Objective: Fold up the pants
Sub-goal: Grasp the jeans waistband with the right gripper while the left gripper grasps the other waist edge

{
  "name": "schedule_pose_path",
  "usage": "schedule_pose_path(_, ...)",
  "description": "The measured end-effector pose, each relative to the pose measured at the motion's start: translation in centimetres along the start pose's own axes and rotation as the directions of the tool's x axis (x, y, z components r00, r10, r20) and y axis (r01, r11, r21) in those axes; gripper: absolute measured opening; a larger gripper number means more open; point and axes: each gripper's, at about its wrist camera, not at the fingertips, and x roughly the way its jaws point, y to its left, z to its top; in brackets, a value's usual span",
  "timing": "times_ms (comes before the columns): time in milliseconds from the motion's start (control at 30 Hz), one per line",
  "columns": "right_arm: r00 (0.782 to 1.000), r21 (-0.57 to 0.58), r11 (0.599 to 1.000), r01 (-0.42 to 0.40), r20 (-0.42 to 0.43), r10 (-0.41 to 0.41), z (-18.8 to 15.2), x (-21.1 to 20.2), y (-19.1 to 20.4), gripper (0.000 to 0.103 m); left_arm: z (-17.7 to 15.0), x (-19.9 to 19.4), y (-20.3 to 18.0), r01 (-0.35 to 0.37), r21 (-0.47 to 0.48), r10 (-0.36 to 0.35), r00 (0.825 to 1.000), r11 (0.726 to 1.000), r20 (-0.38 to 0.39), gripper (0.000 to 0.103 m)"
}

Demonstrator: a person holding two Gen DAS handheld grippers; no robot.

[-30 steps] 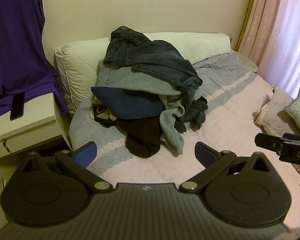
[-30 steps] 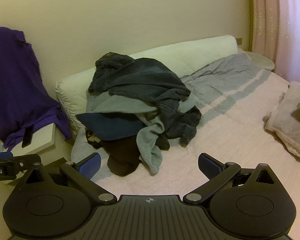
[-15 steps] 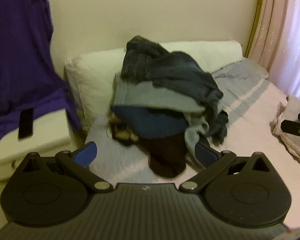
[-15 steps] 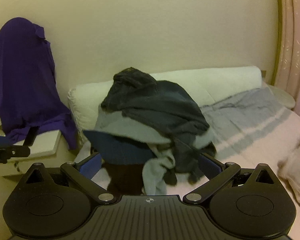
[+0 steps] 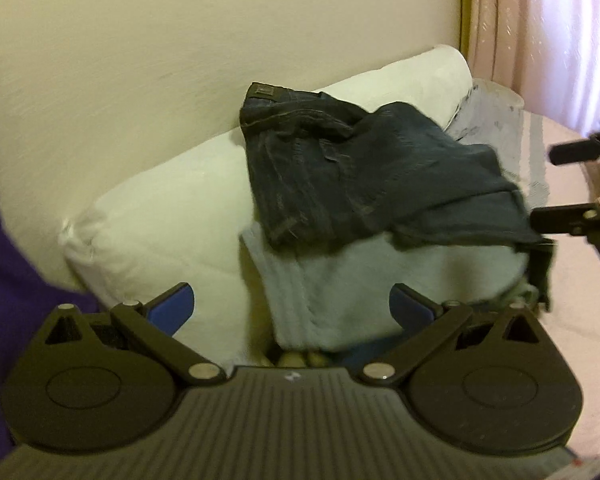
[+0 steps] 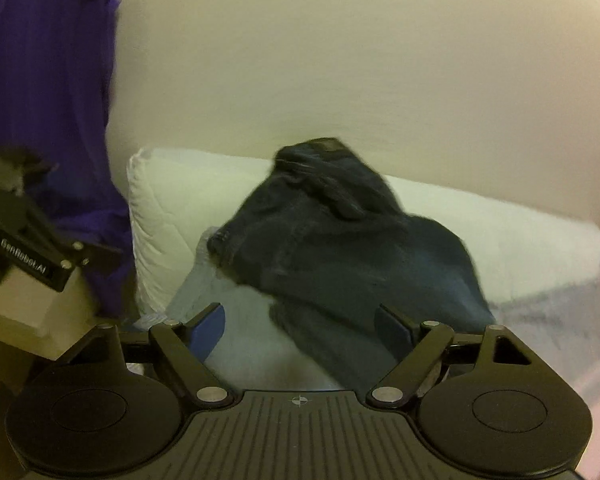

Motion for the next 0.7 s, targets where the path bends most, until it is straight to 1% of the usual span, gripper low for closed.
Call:
schedule_pose_path(133,0.999,-0.138,0.989,-0.052,-0.021,0.049,1.6,7.8,1.3,0.079,1.1,4.0,2.9,0.011,0.022,-0.012,1.0,1.0,0.007,0.102)
schedule_pose_path(233,0.996,-0.226,0.97,-0.088,-0.048,0.079,2.0,13.0,2.5,0.075,1.5,6.0,4.8,0.022,-0.009,-0.022,1.0,1.0,0.008,0.102)
schedule_pose_path(333,0.997,-0.335,0.94,-0.065,-0.056,0.049,1.9,17.1,4.1,0.074,1.4,7.3,6.4,0.047,-0.066,-0.047,0.999,0.997,0.006,0.102)
schedule_pose_path(433,0.998,-0.453,0.891,-0.022,-0.056,-0.004,1.5,19.8,5.2,0.073,1.1,7.9,7.3,0.042,-0.077,-0.041,0.999,0.996,0.005,0.102)
schedule_pose_path(467,0.998,-0.49,0.871,-0.019,-0.061,-0.012,1.3,20.4,5.5,0.069,1.0,8.1,7.6,0.042,-0.082,-0.042,0.999,0.996,0.001,0.102)
schedule_pose_path(500,0.998,-0.513,0.858,-0.02,-0.067,-0.017,1.2,20.8,5.7,0.061,0.8,8.1,7.8,0.041,-0.087,-0.042,0.999,0.995,-0.005,0.102)
schedule_pose_path(533,0.997,-0.517,0.856,-0.013,-0.072,-0.028,1.4,20.9,5.6,0.039,0.7,8.0,8.0,0.04,-0.09,-0.041,0.999,0.995,-0.009,0.102)
schedule_pose_path(567,0.997,-0.489,0.872,-0.017,-0.078,-0.025,1.8,20.6,5.1,0.022,0.7,7.8,8.1,0.041,-0.09,-0.041,0.999,0.995,-0.007,0.102)
schedule_pose_path(633,0.999,-0.407,0.914,-0.006,-0.047,-0.014,2.9,18.9,3.7,0.009,0.9,7.2,8.3,0.045,-0.085,-0.045,0.999,0.995,0.004,0.102)
schedule_pose_path(700,1.0,-0.309,0.951,-0.01,-0.007,0.009,4.2,16.6,1.7,0.008,1.4,6.6,8.5,0.049,-0.079,-0.048,0.999,0.996,0.017,0.102)
